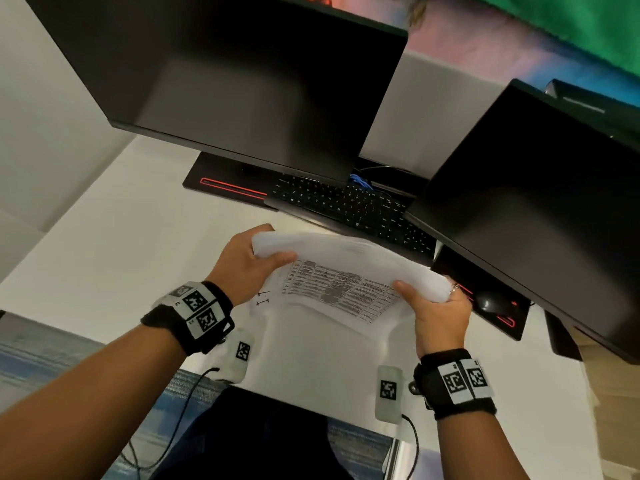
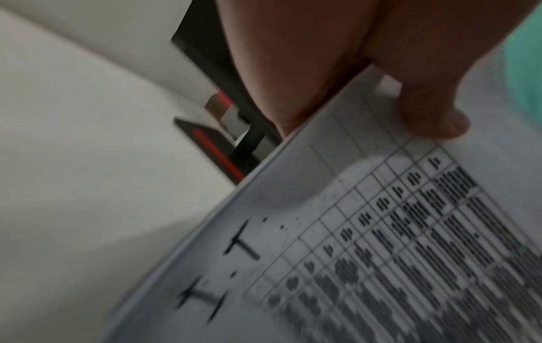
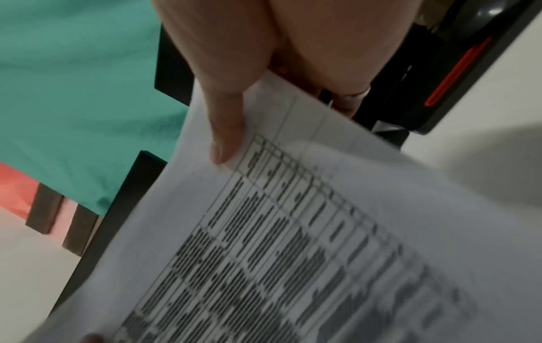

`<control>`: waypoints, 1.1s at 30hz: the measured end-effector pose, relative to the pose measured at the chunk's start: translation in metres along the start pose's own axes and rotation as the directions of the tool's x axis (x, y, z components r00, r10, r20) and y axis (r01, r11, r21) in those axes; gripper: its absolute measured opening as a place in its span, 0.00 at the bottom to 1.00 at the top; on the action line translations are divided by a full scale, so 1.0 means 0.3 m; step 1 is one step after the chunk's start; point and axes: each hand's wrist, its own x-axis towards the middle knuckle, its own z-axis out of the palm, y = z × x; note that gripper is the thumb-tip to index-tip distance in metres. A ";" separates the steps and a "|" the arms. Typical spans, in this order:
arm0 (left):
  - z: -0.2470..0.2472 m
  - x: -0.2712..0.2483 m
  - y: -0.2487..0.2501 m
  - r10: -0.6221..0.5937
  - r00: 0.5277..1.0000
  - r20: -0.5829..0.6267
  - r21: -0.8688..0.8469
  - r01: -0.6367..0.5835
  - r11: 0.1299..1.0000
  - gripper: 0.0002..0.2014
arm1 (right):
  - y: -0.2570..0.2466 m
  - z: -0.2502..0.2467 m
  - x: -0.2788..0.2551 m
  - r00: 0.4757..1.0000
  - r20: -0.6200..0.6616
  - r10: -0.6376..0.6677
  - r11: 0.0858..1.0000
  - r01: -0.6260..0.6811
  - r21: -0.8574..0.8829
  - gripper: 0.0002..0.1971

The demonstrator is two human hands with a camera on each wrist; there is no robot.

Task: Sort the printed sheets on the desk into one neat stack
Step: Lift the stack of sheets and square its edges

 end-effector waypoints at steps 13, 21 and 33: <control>-0.147 0.052 0.434 0.600 0.771 0.216 0.545 -0.605 0.581 0.10 | -0.230 0.238 -0.008 0.871 0.456 -0.183 0.818 0.392 -0.421 0.11; -0.166 0.009 0.163 0.075 0.959 -0.273 -0.200 -0.133 0.971 0.56 | -0.227 0.171 0.034 0.934 0.324 -0.151 0.984 0.174 -0.042 0.14; 0.022 -0.017 0.153 0.174 0.934 -0.311 -0.039 -0.195 0.980 0.13 | -0.149 0.230 -0.070 0.968 0.070 -0.239 0.968 0.244 -0.067 0.18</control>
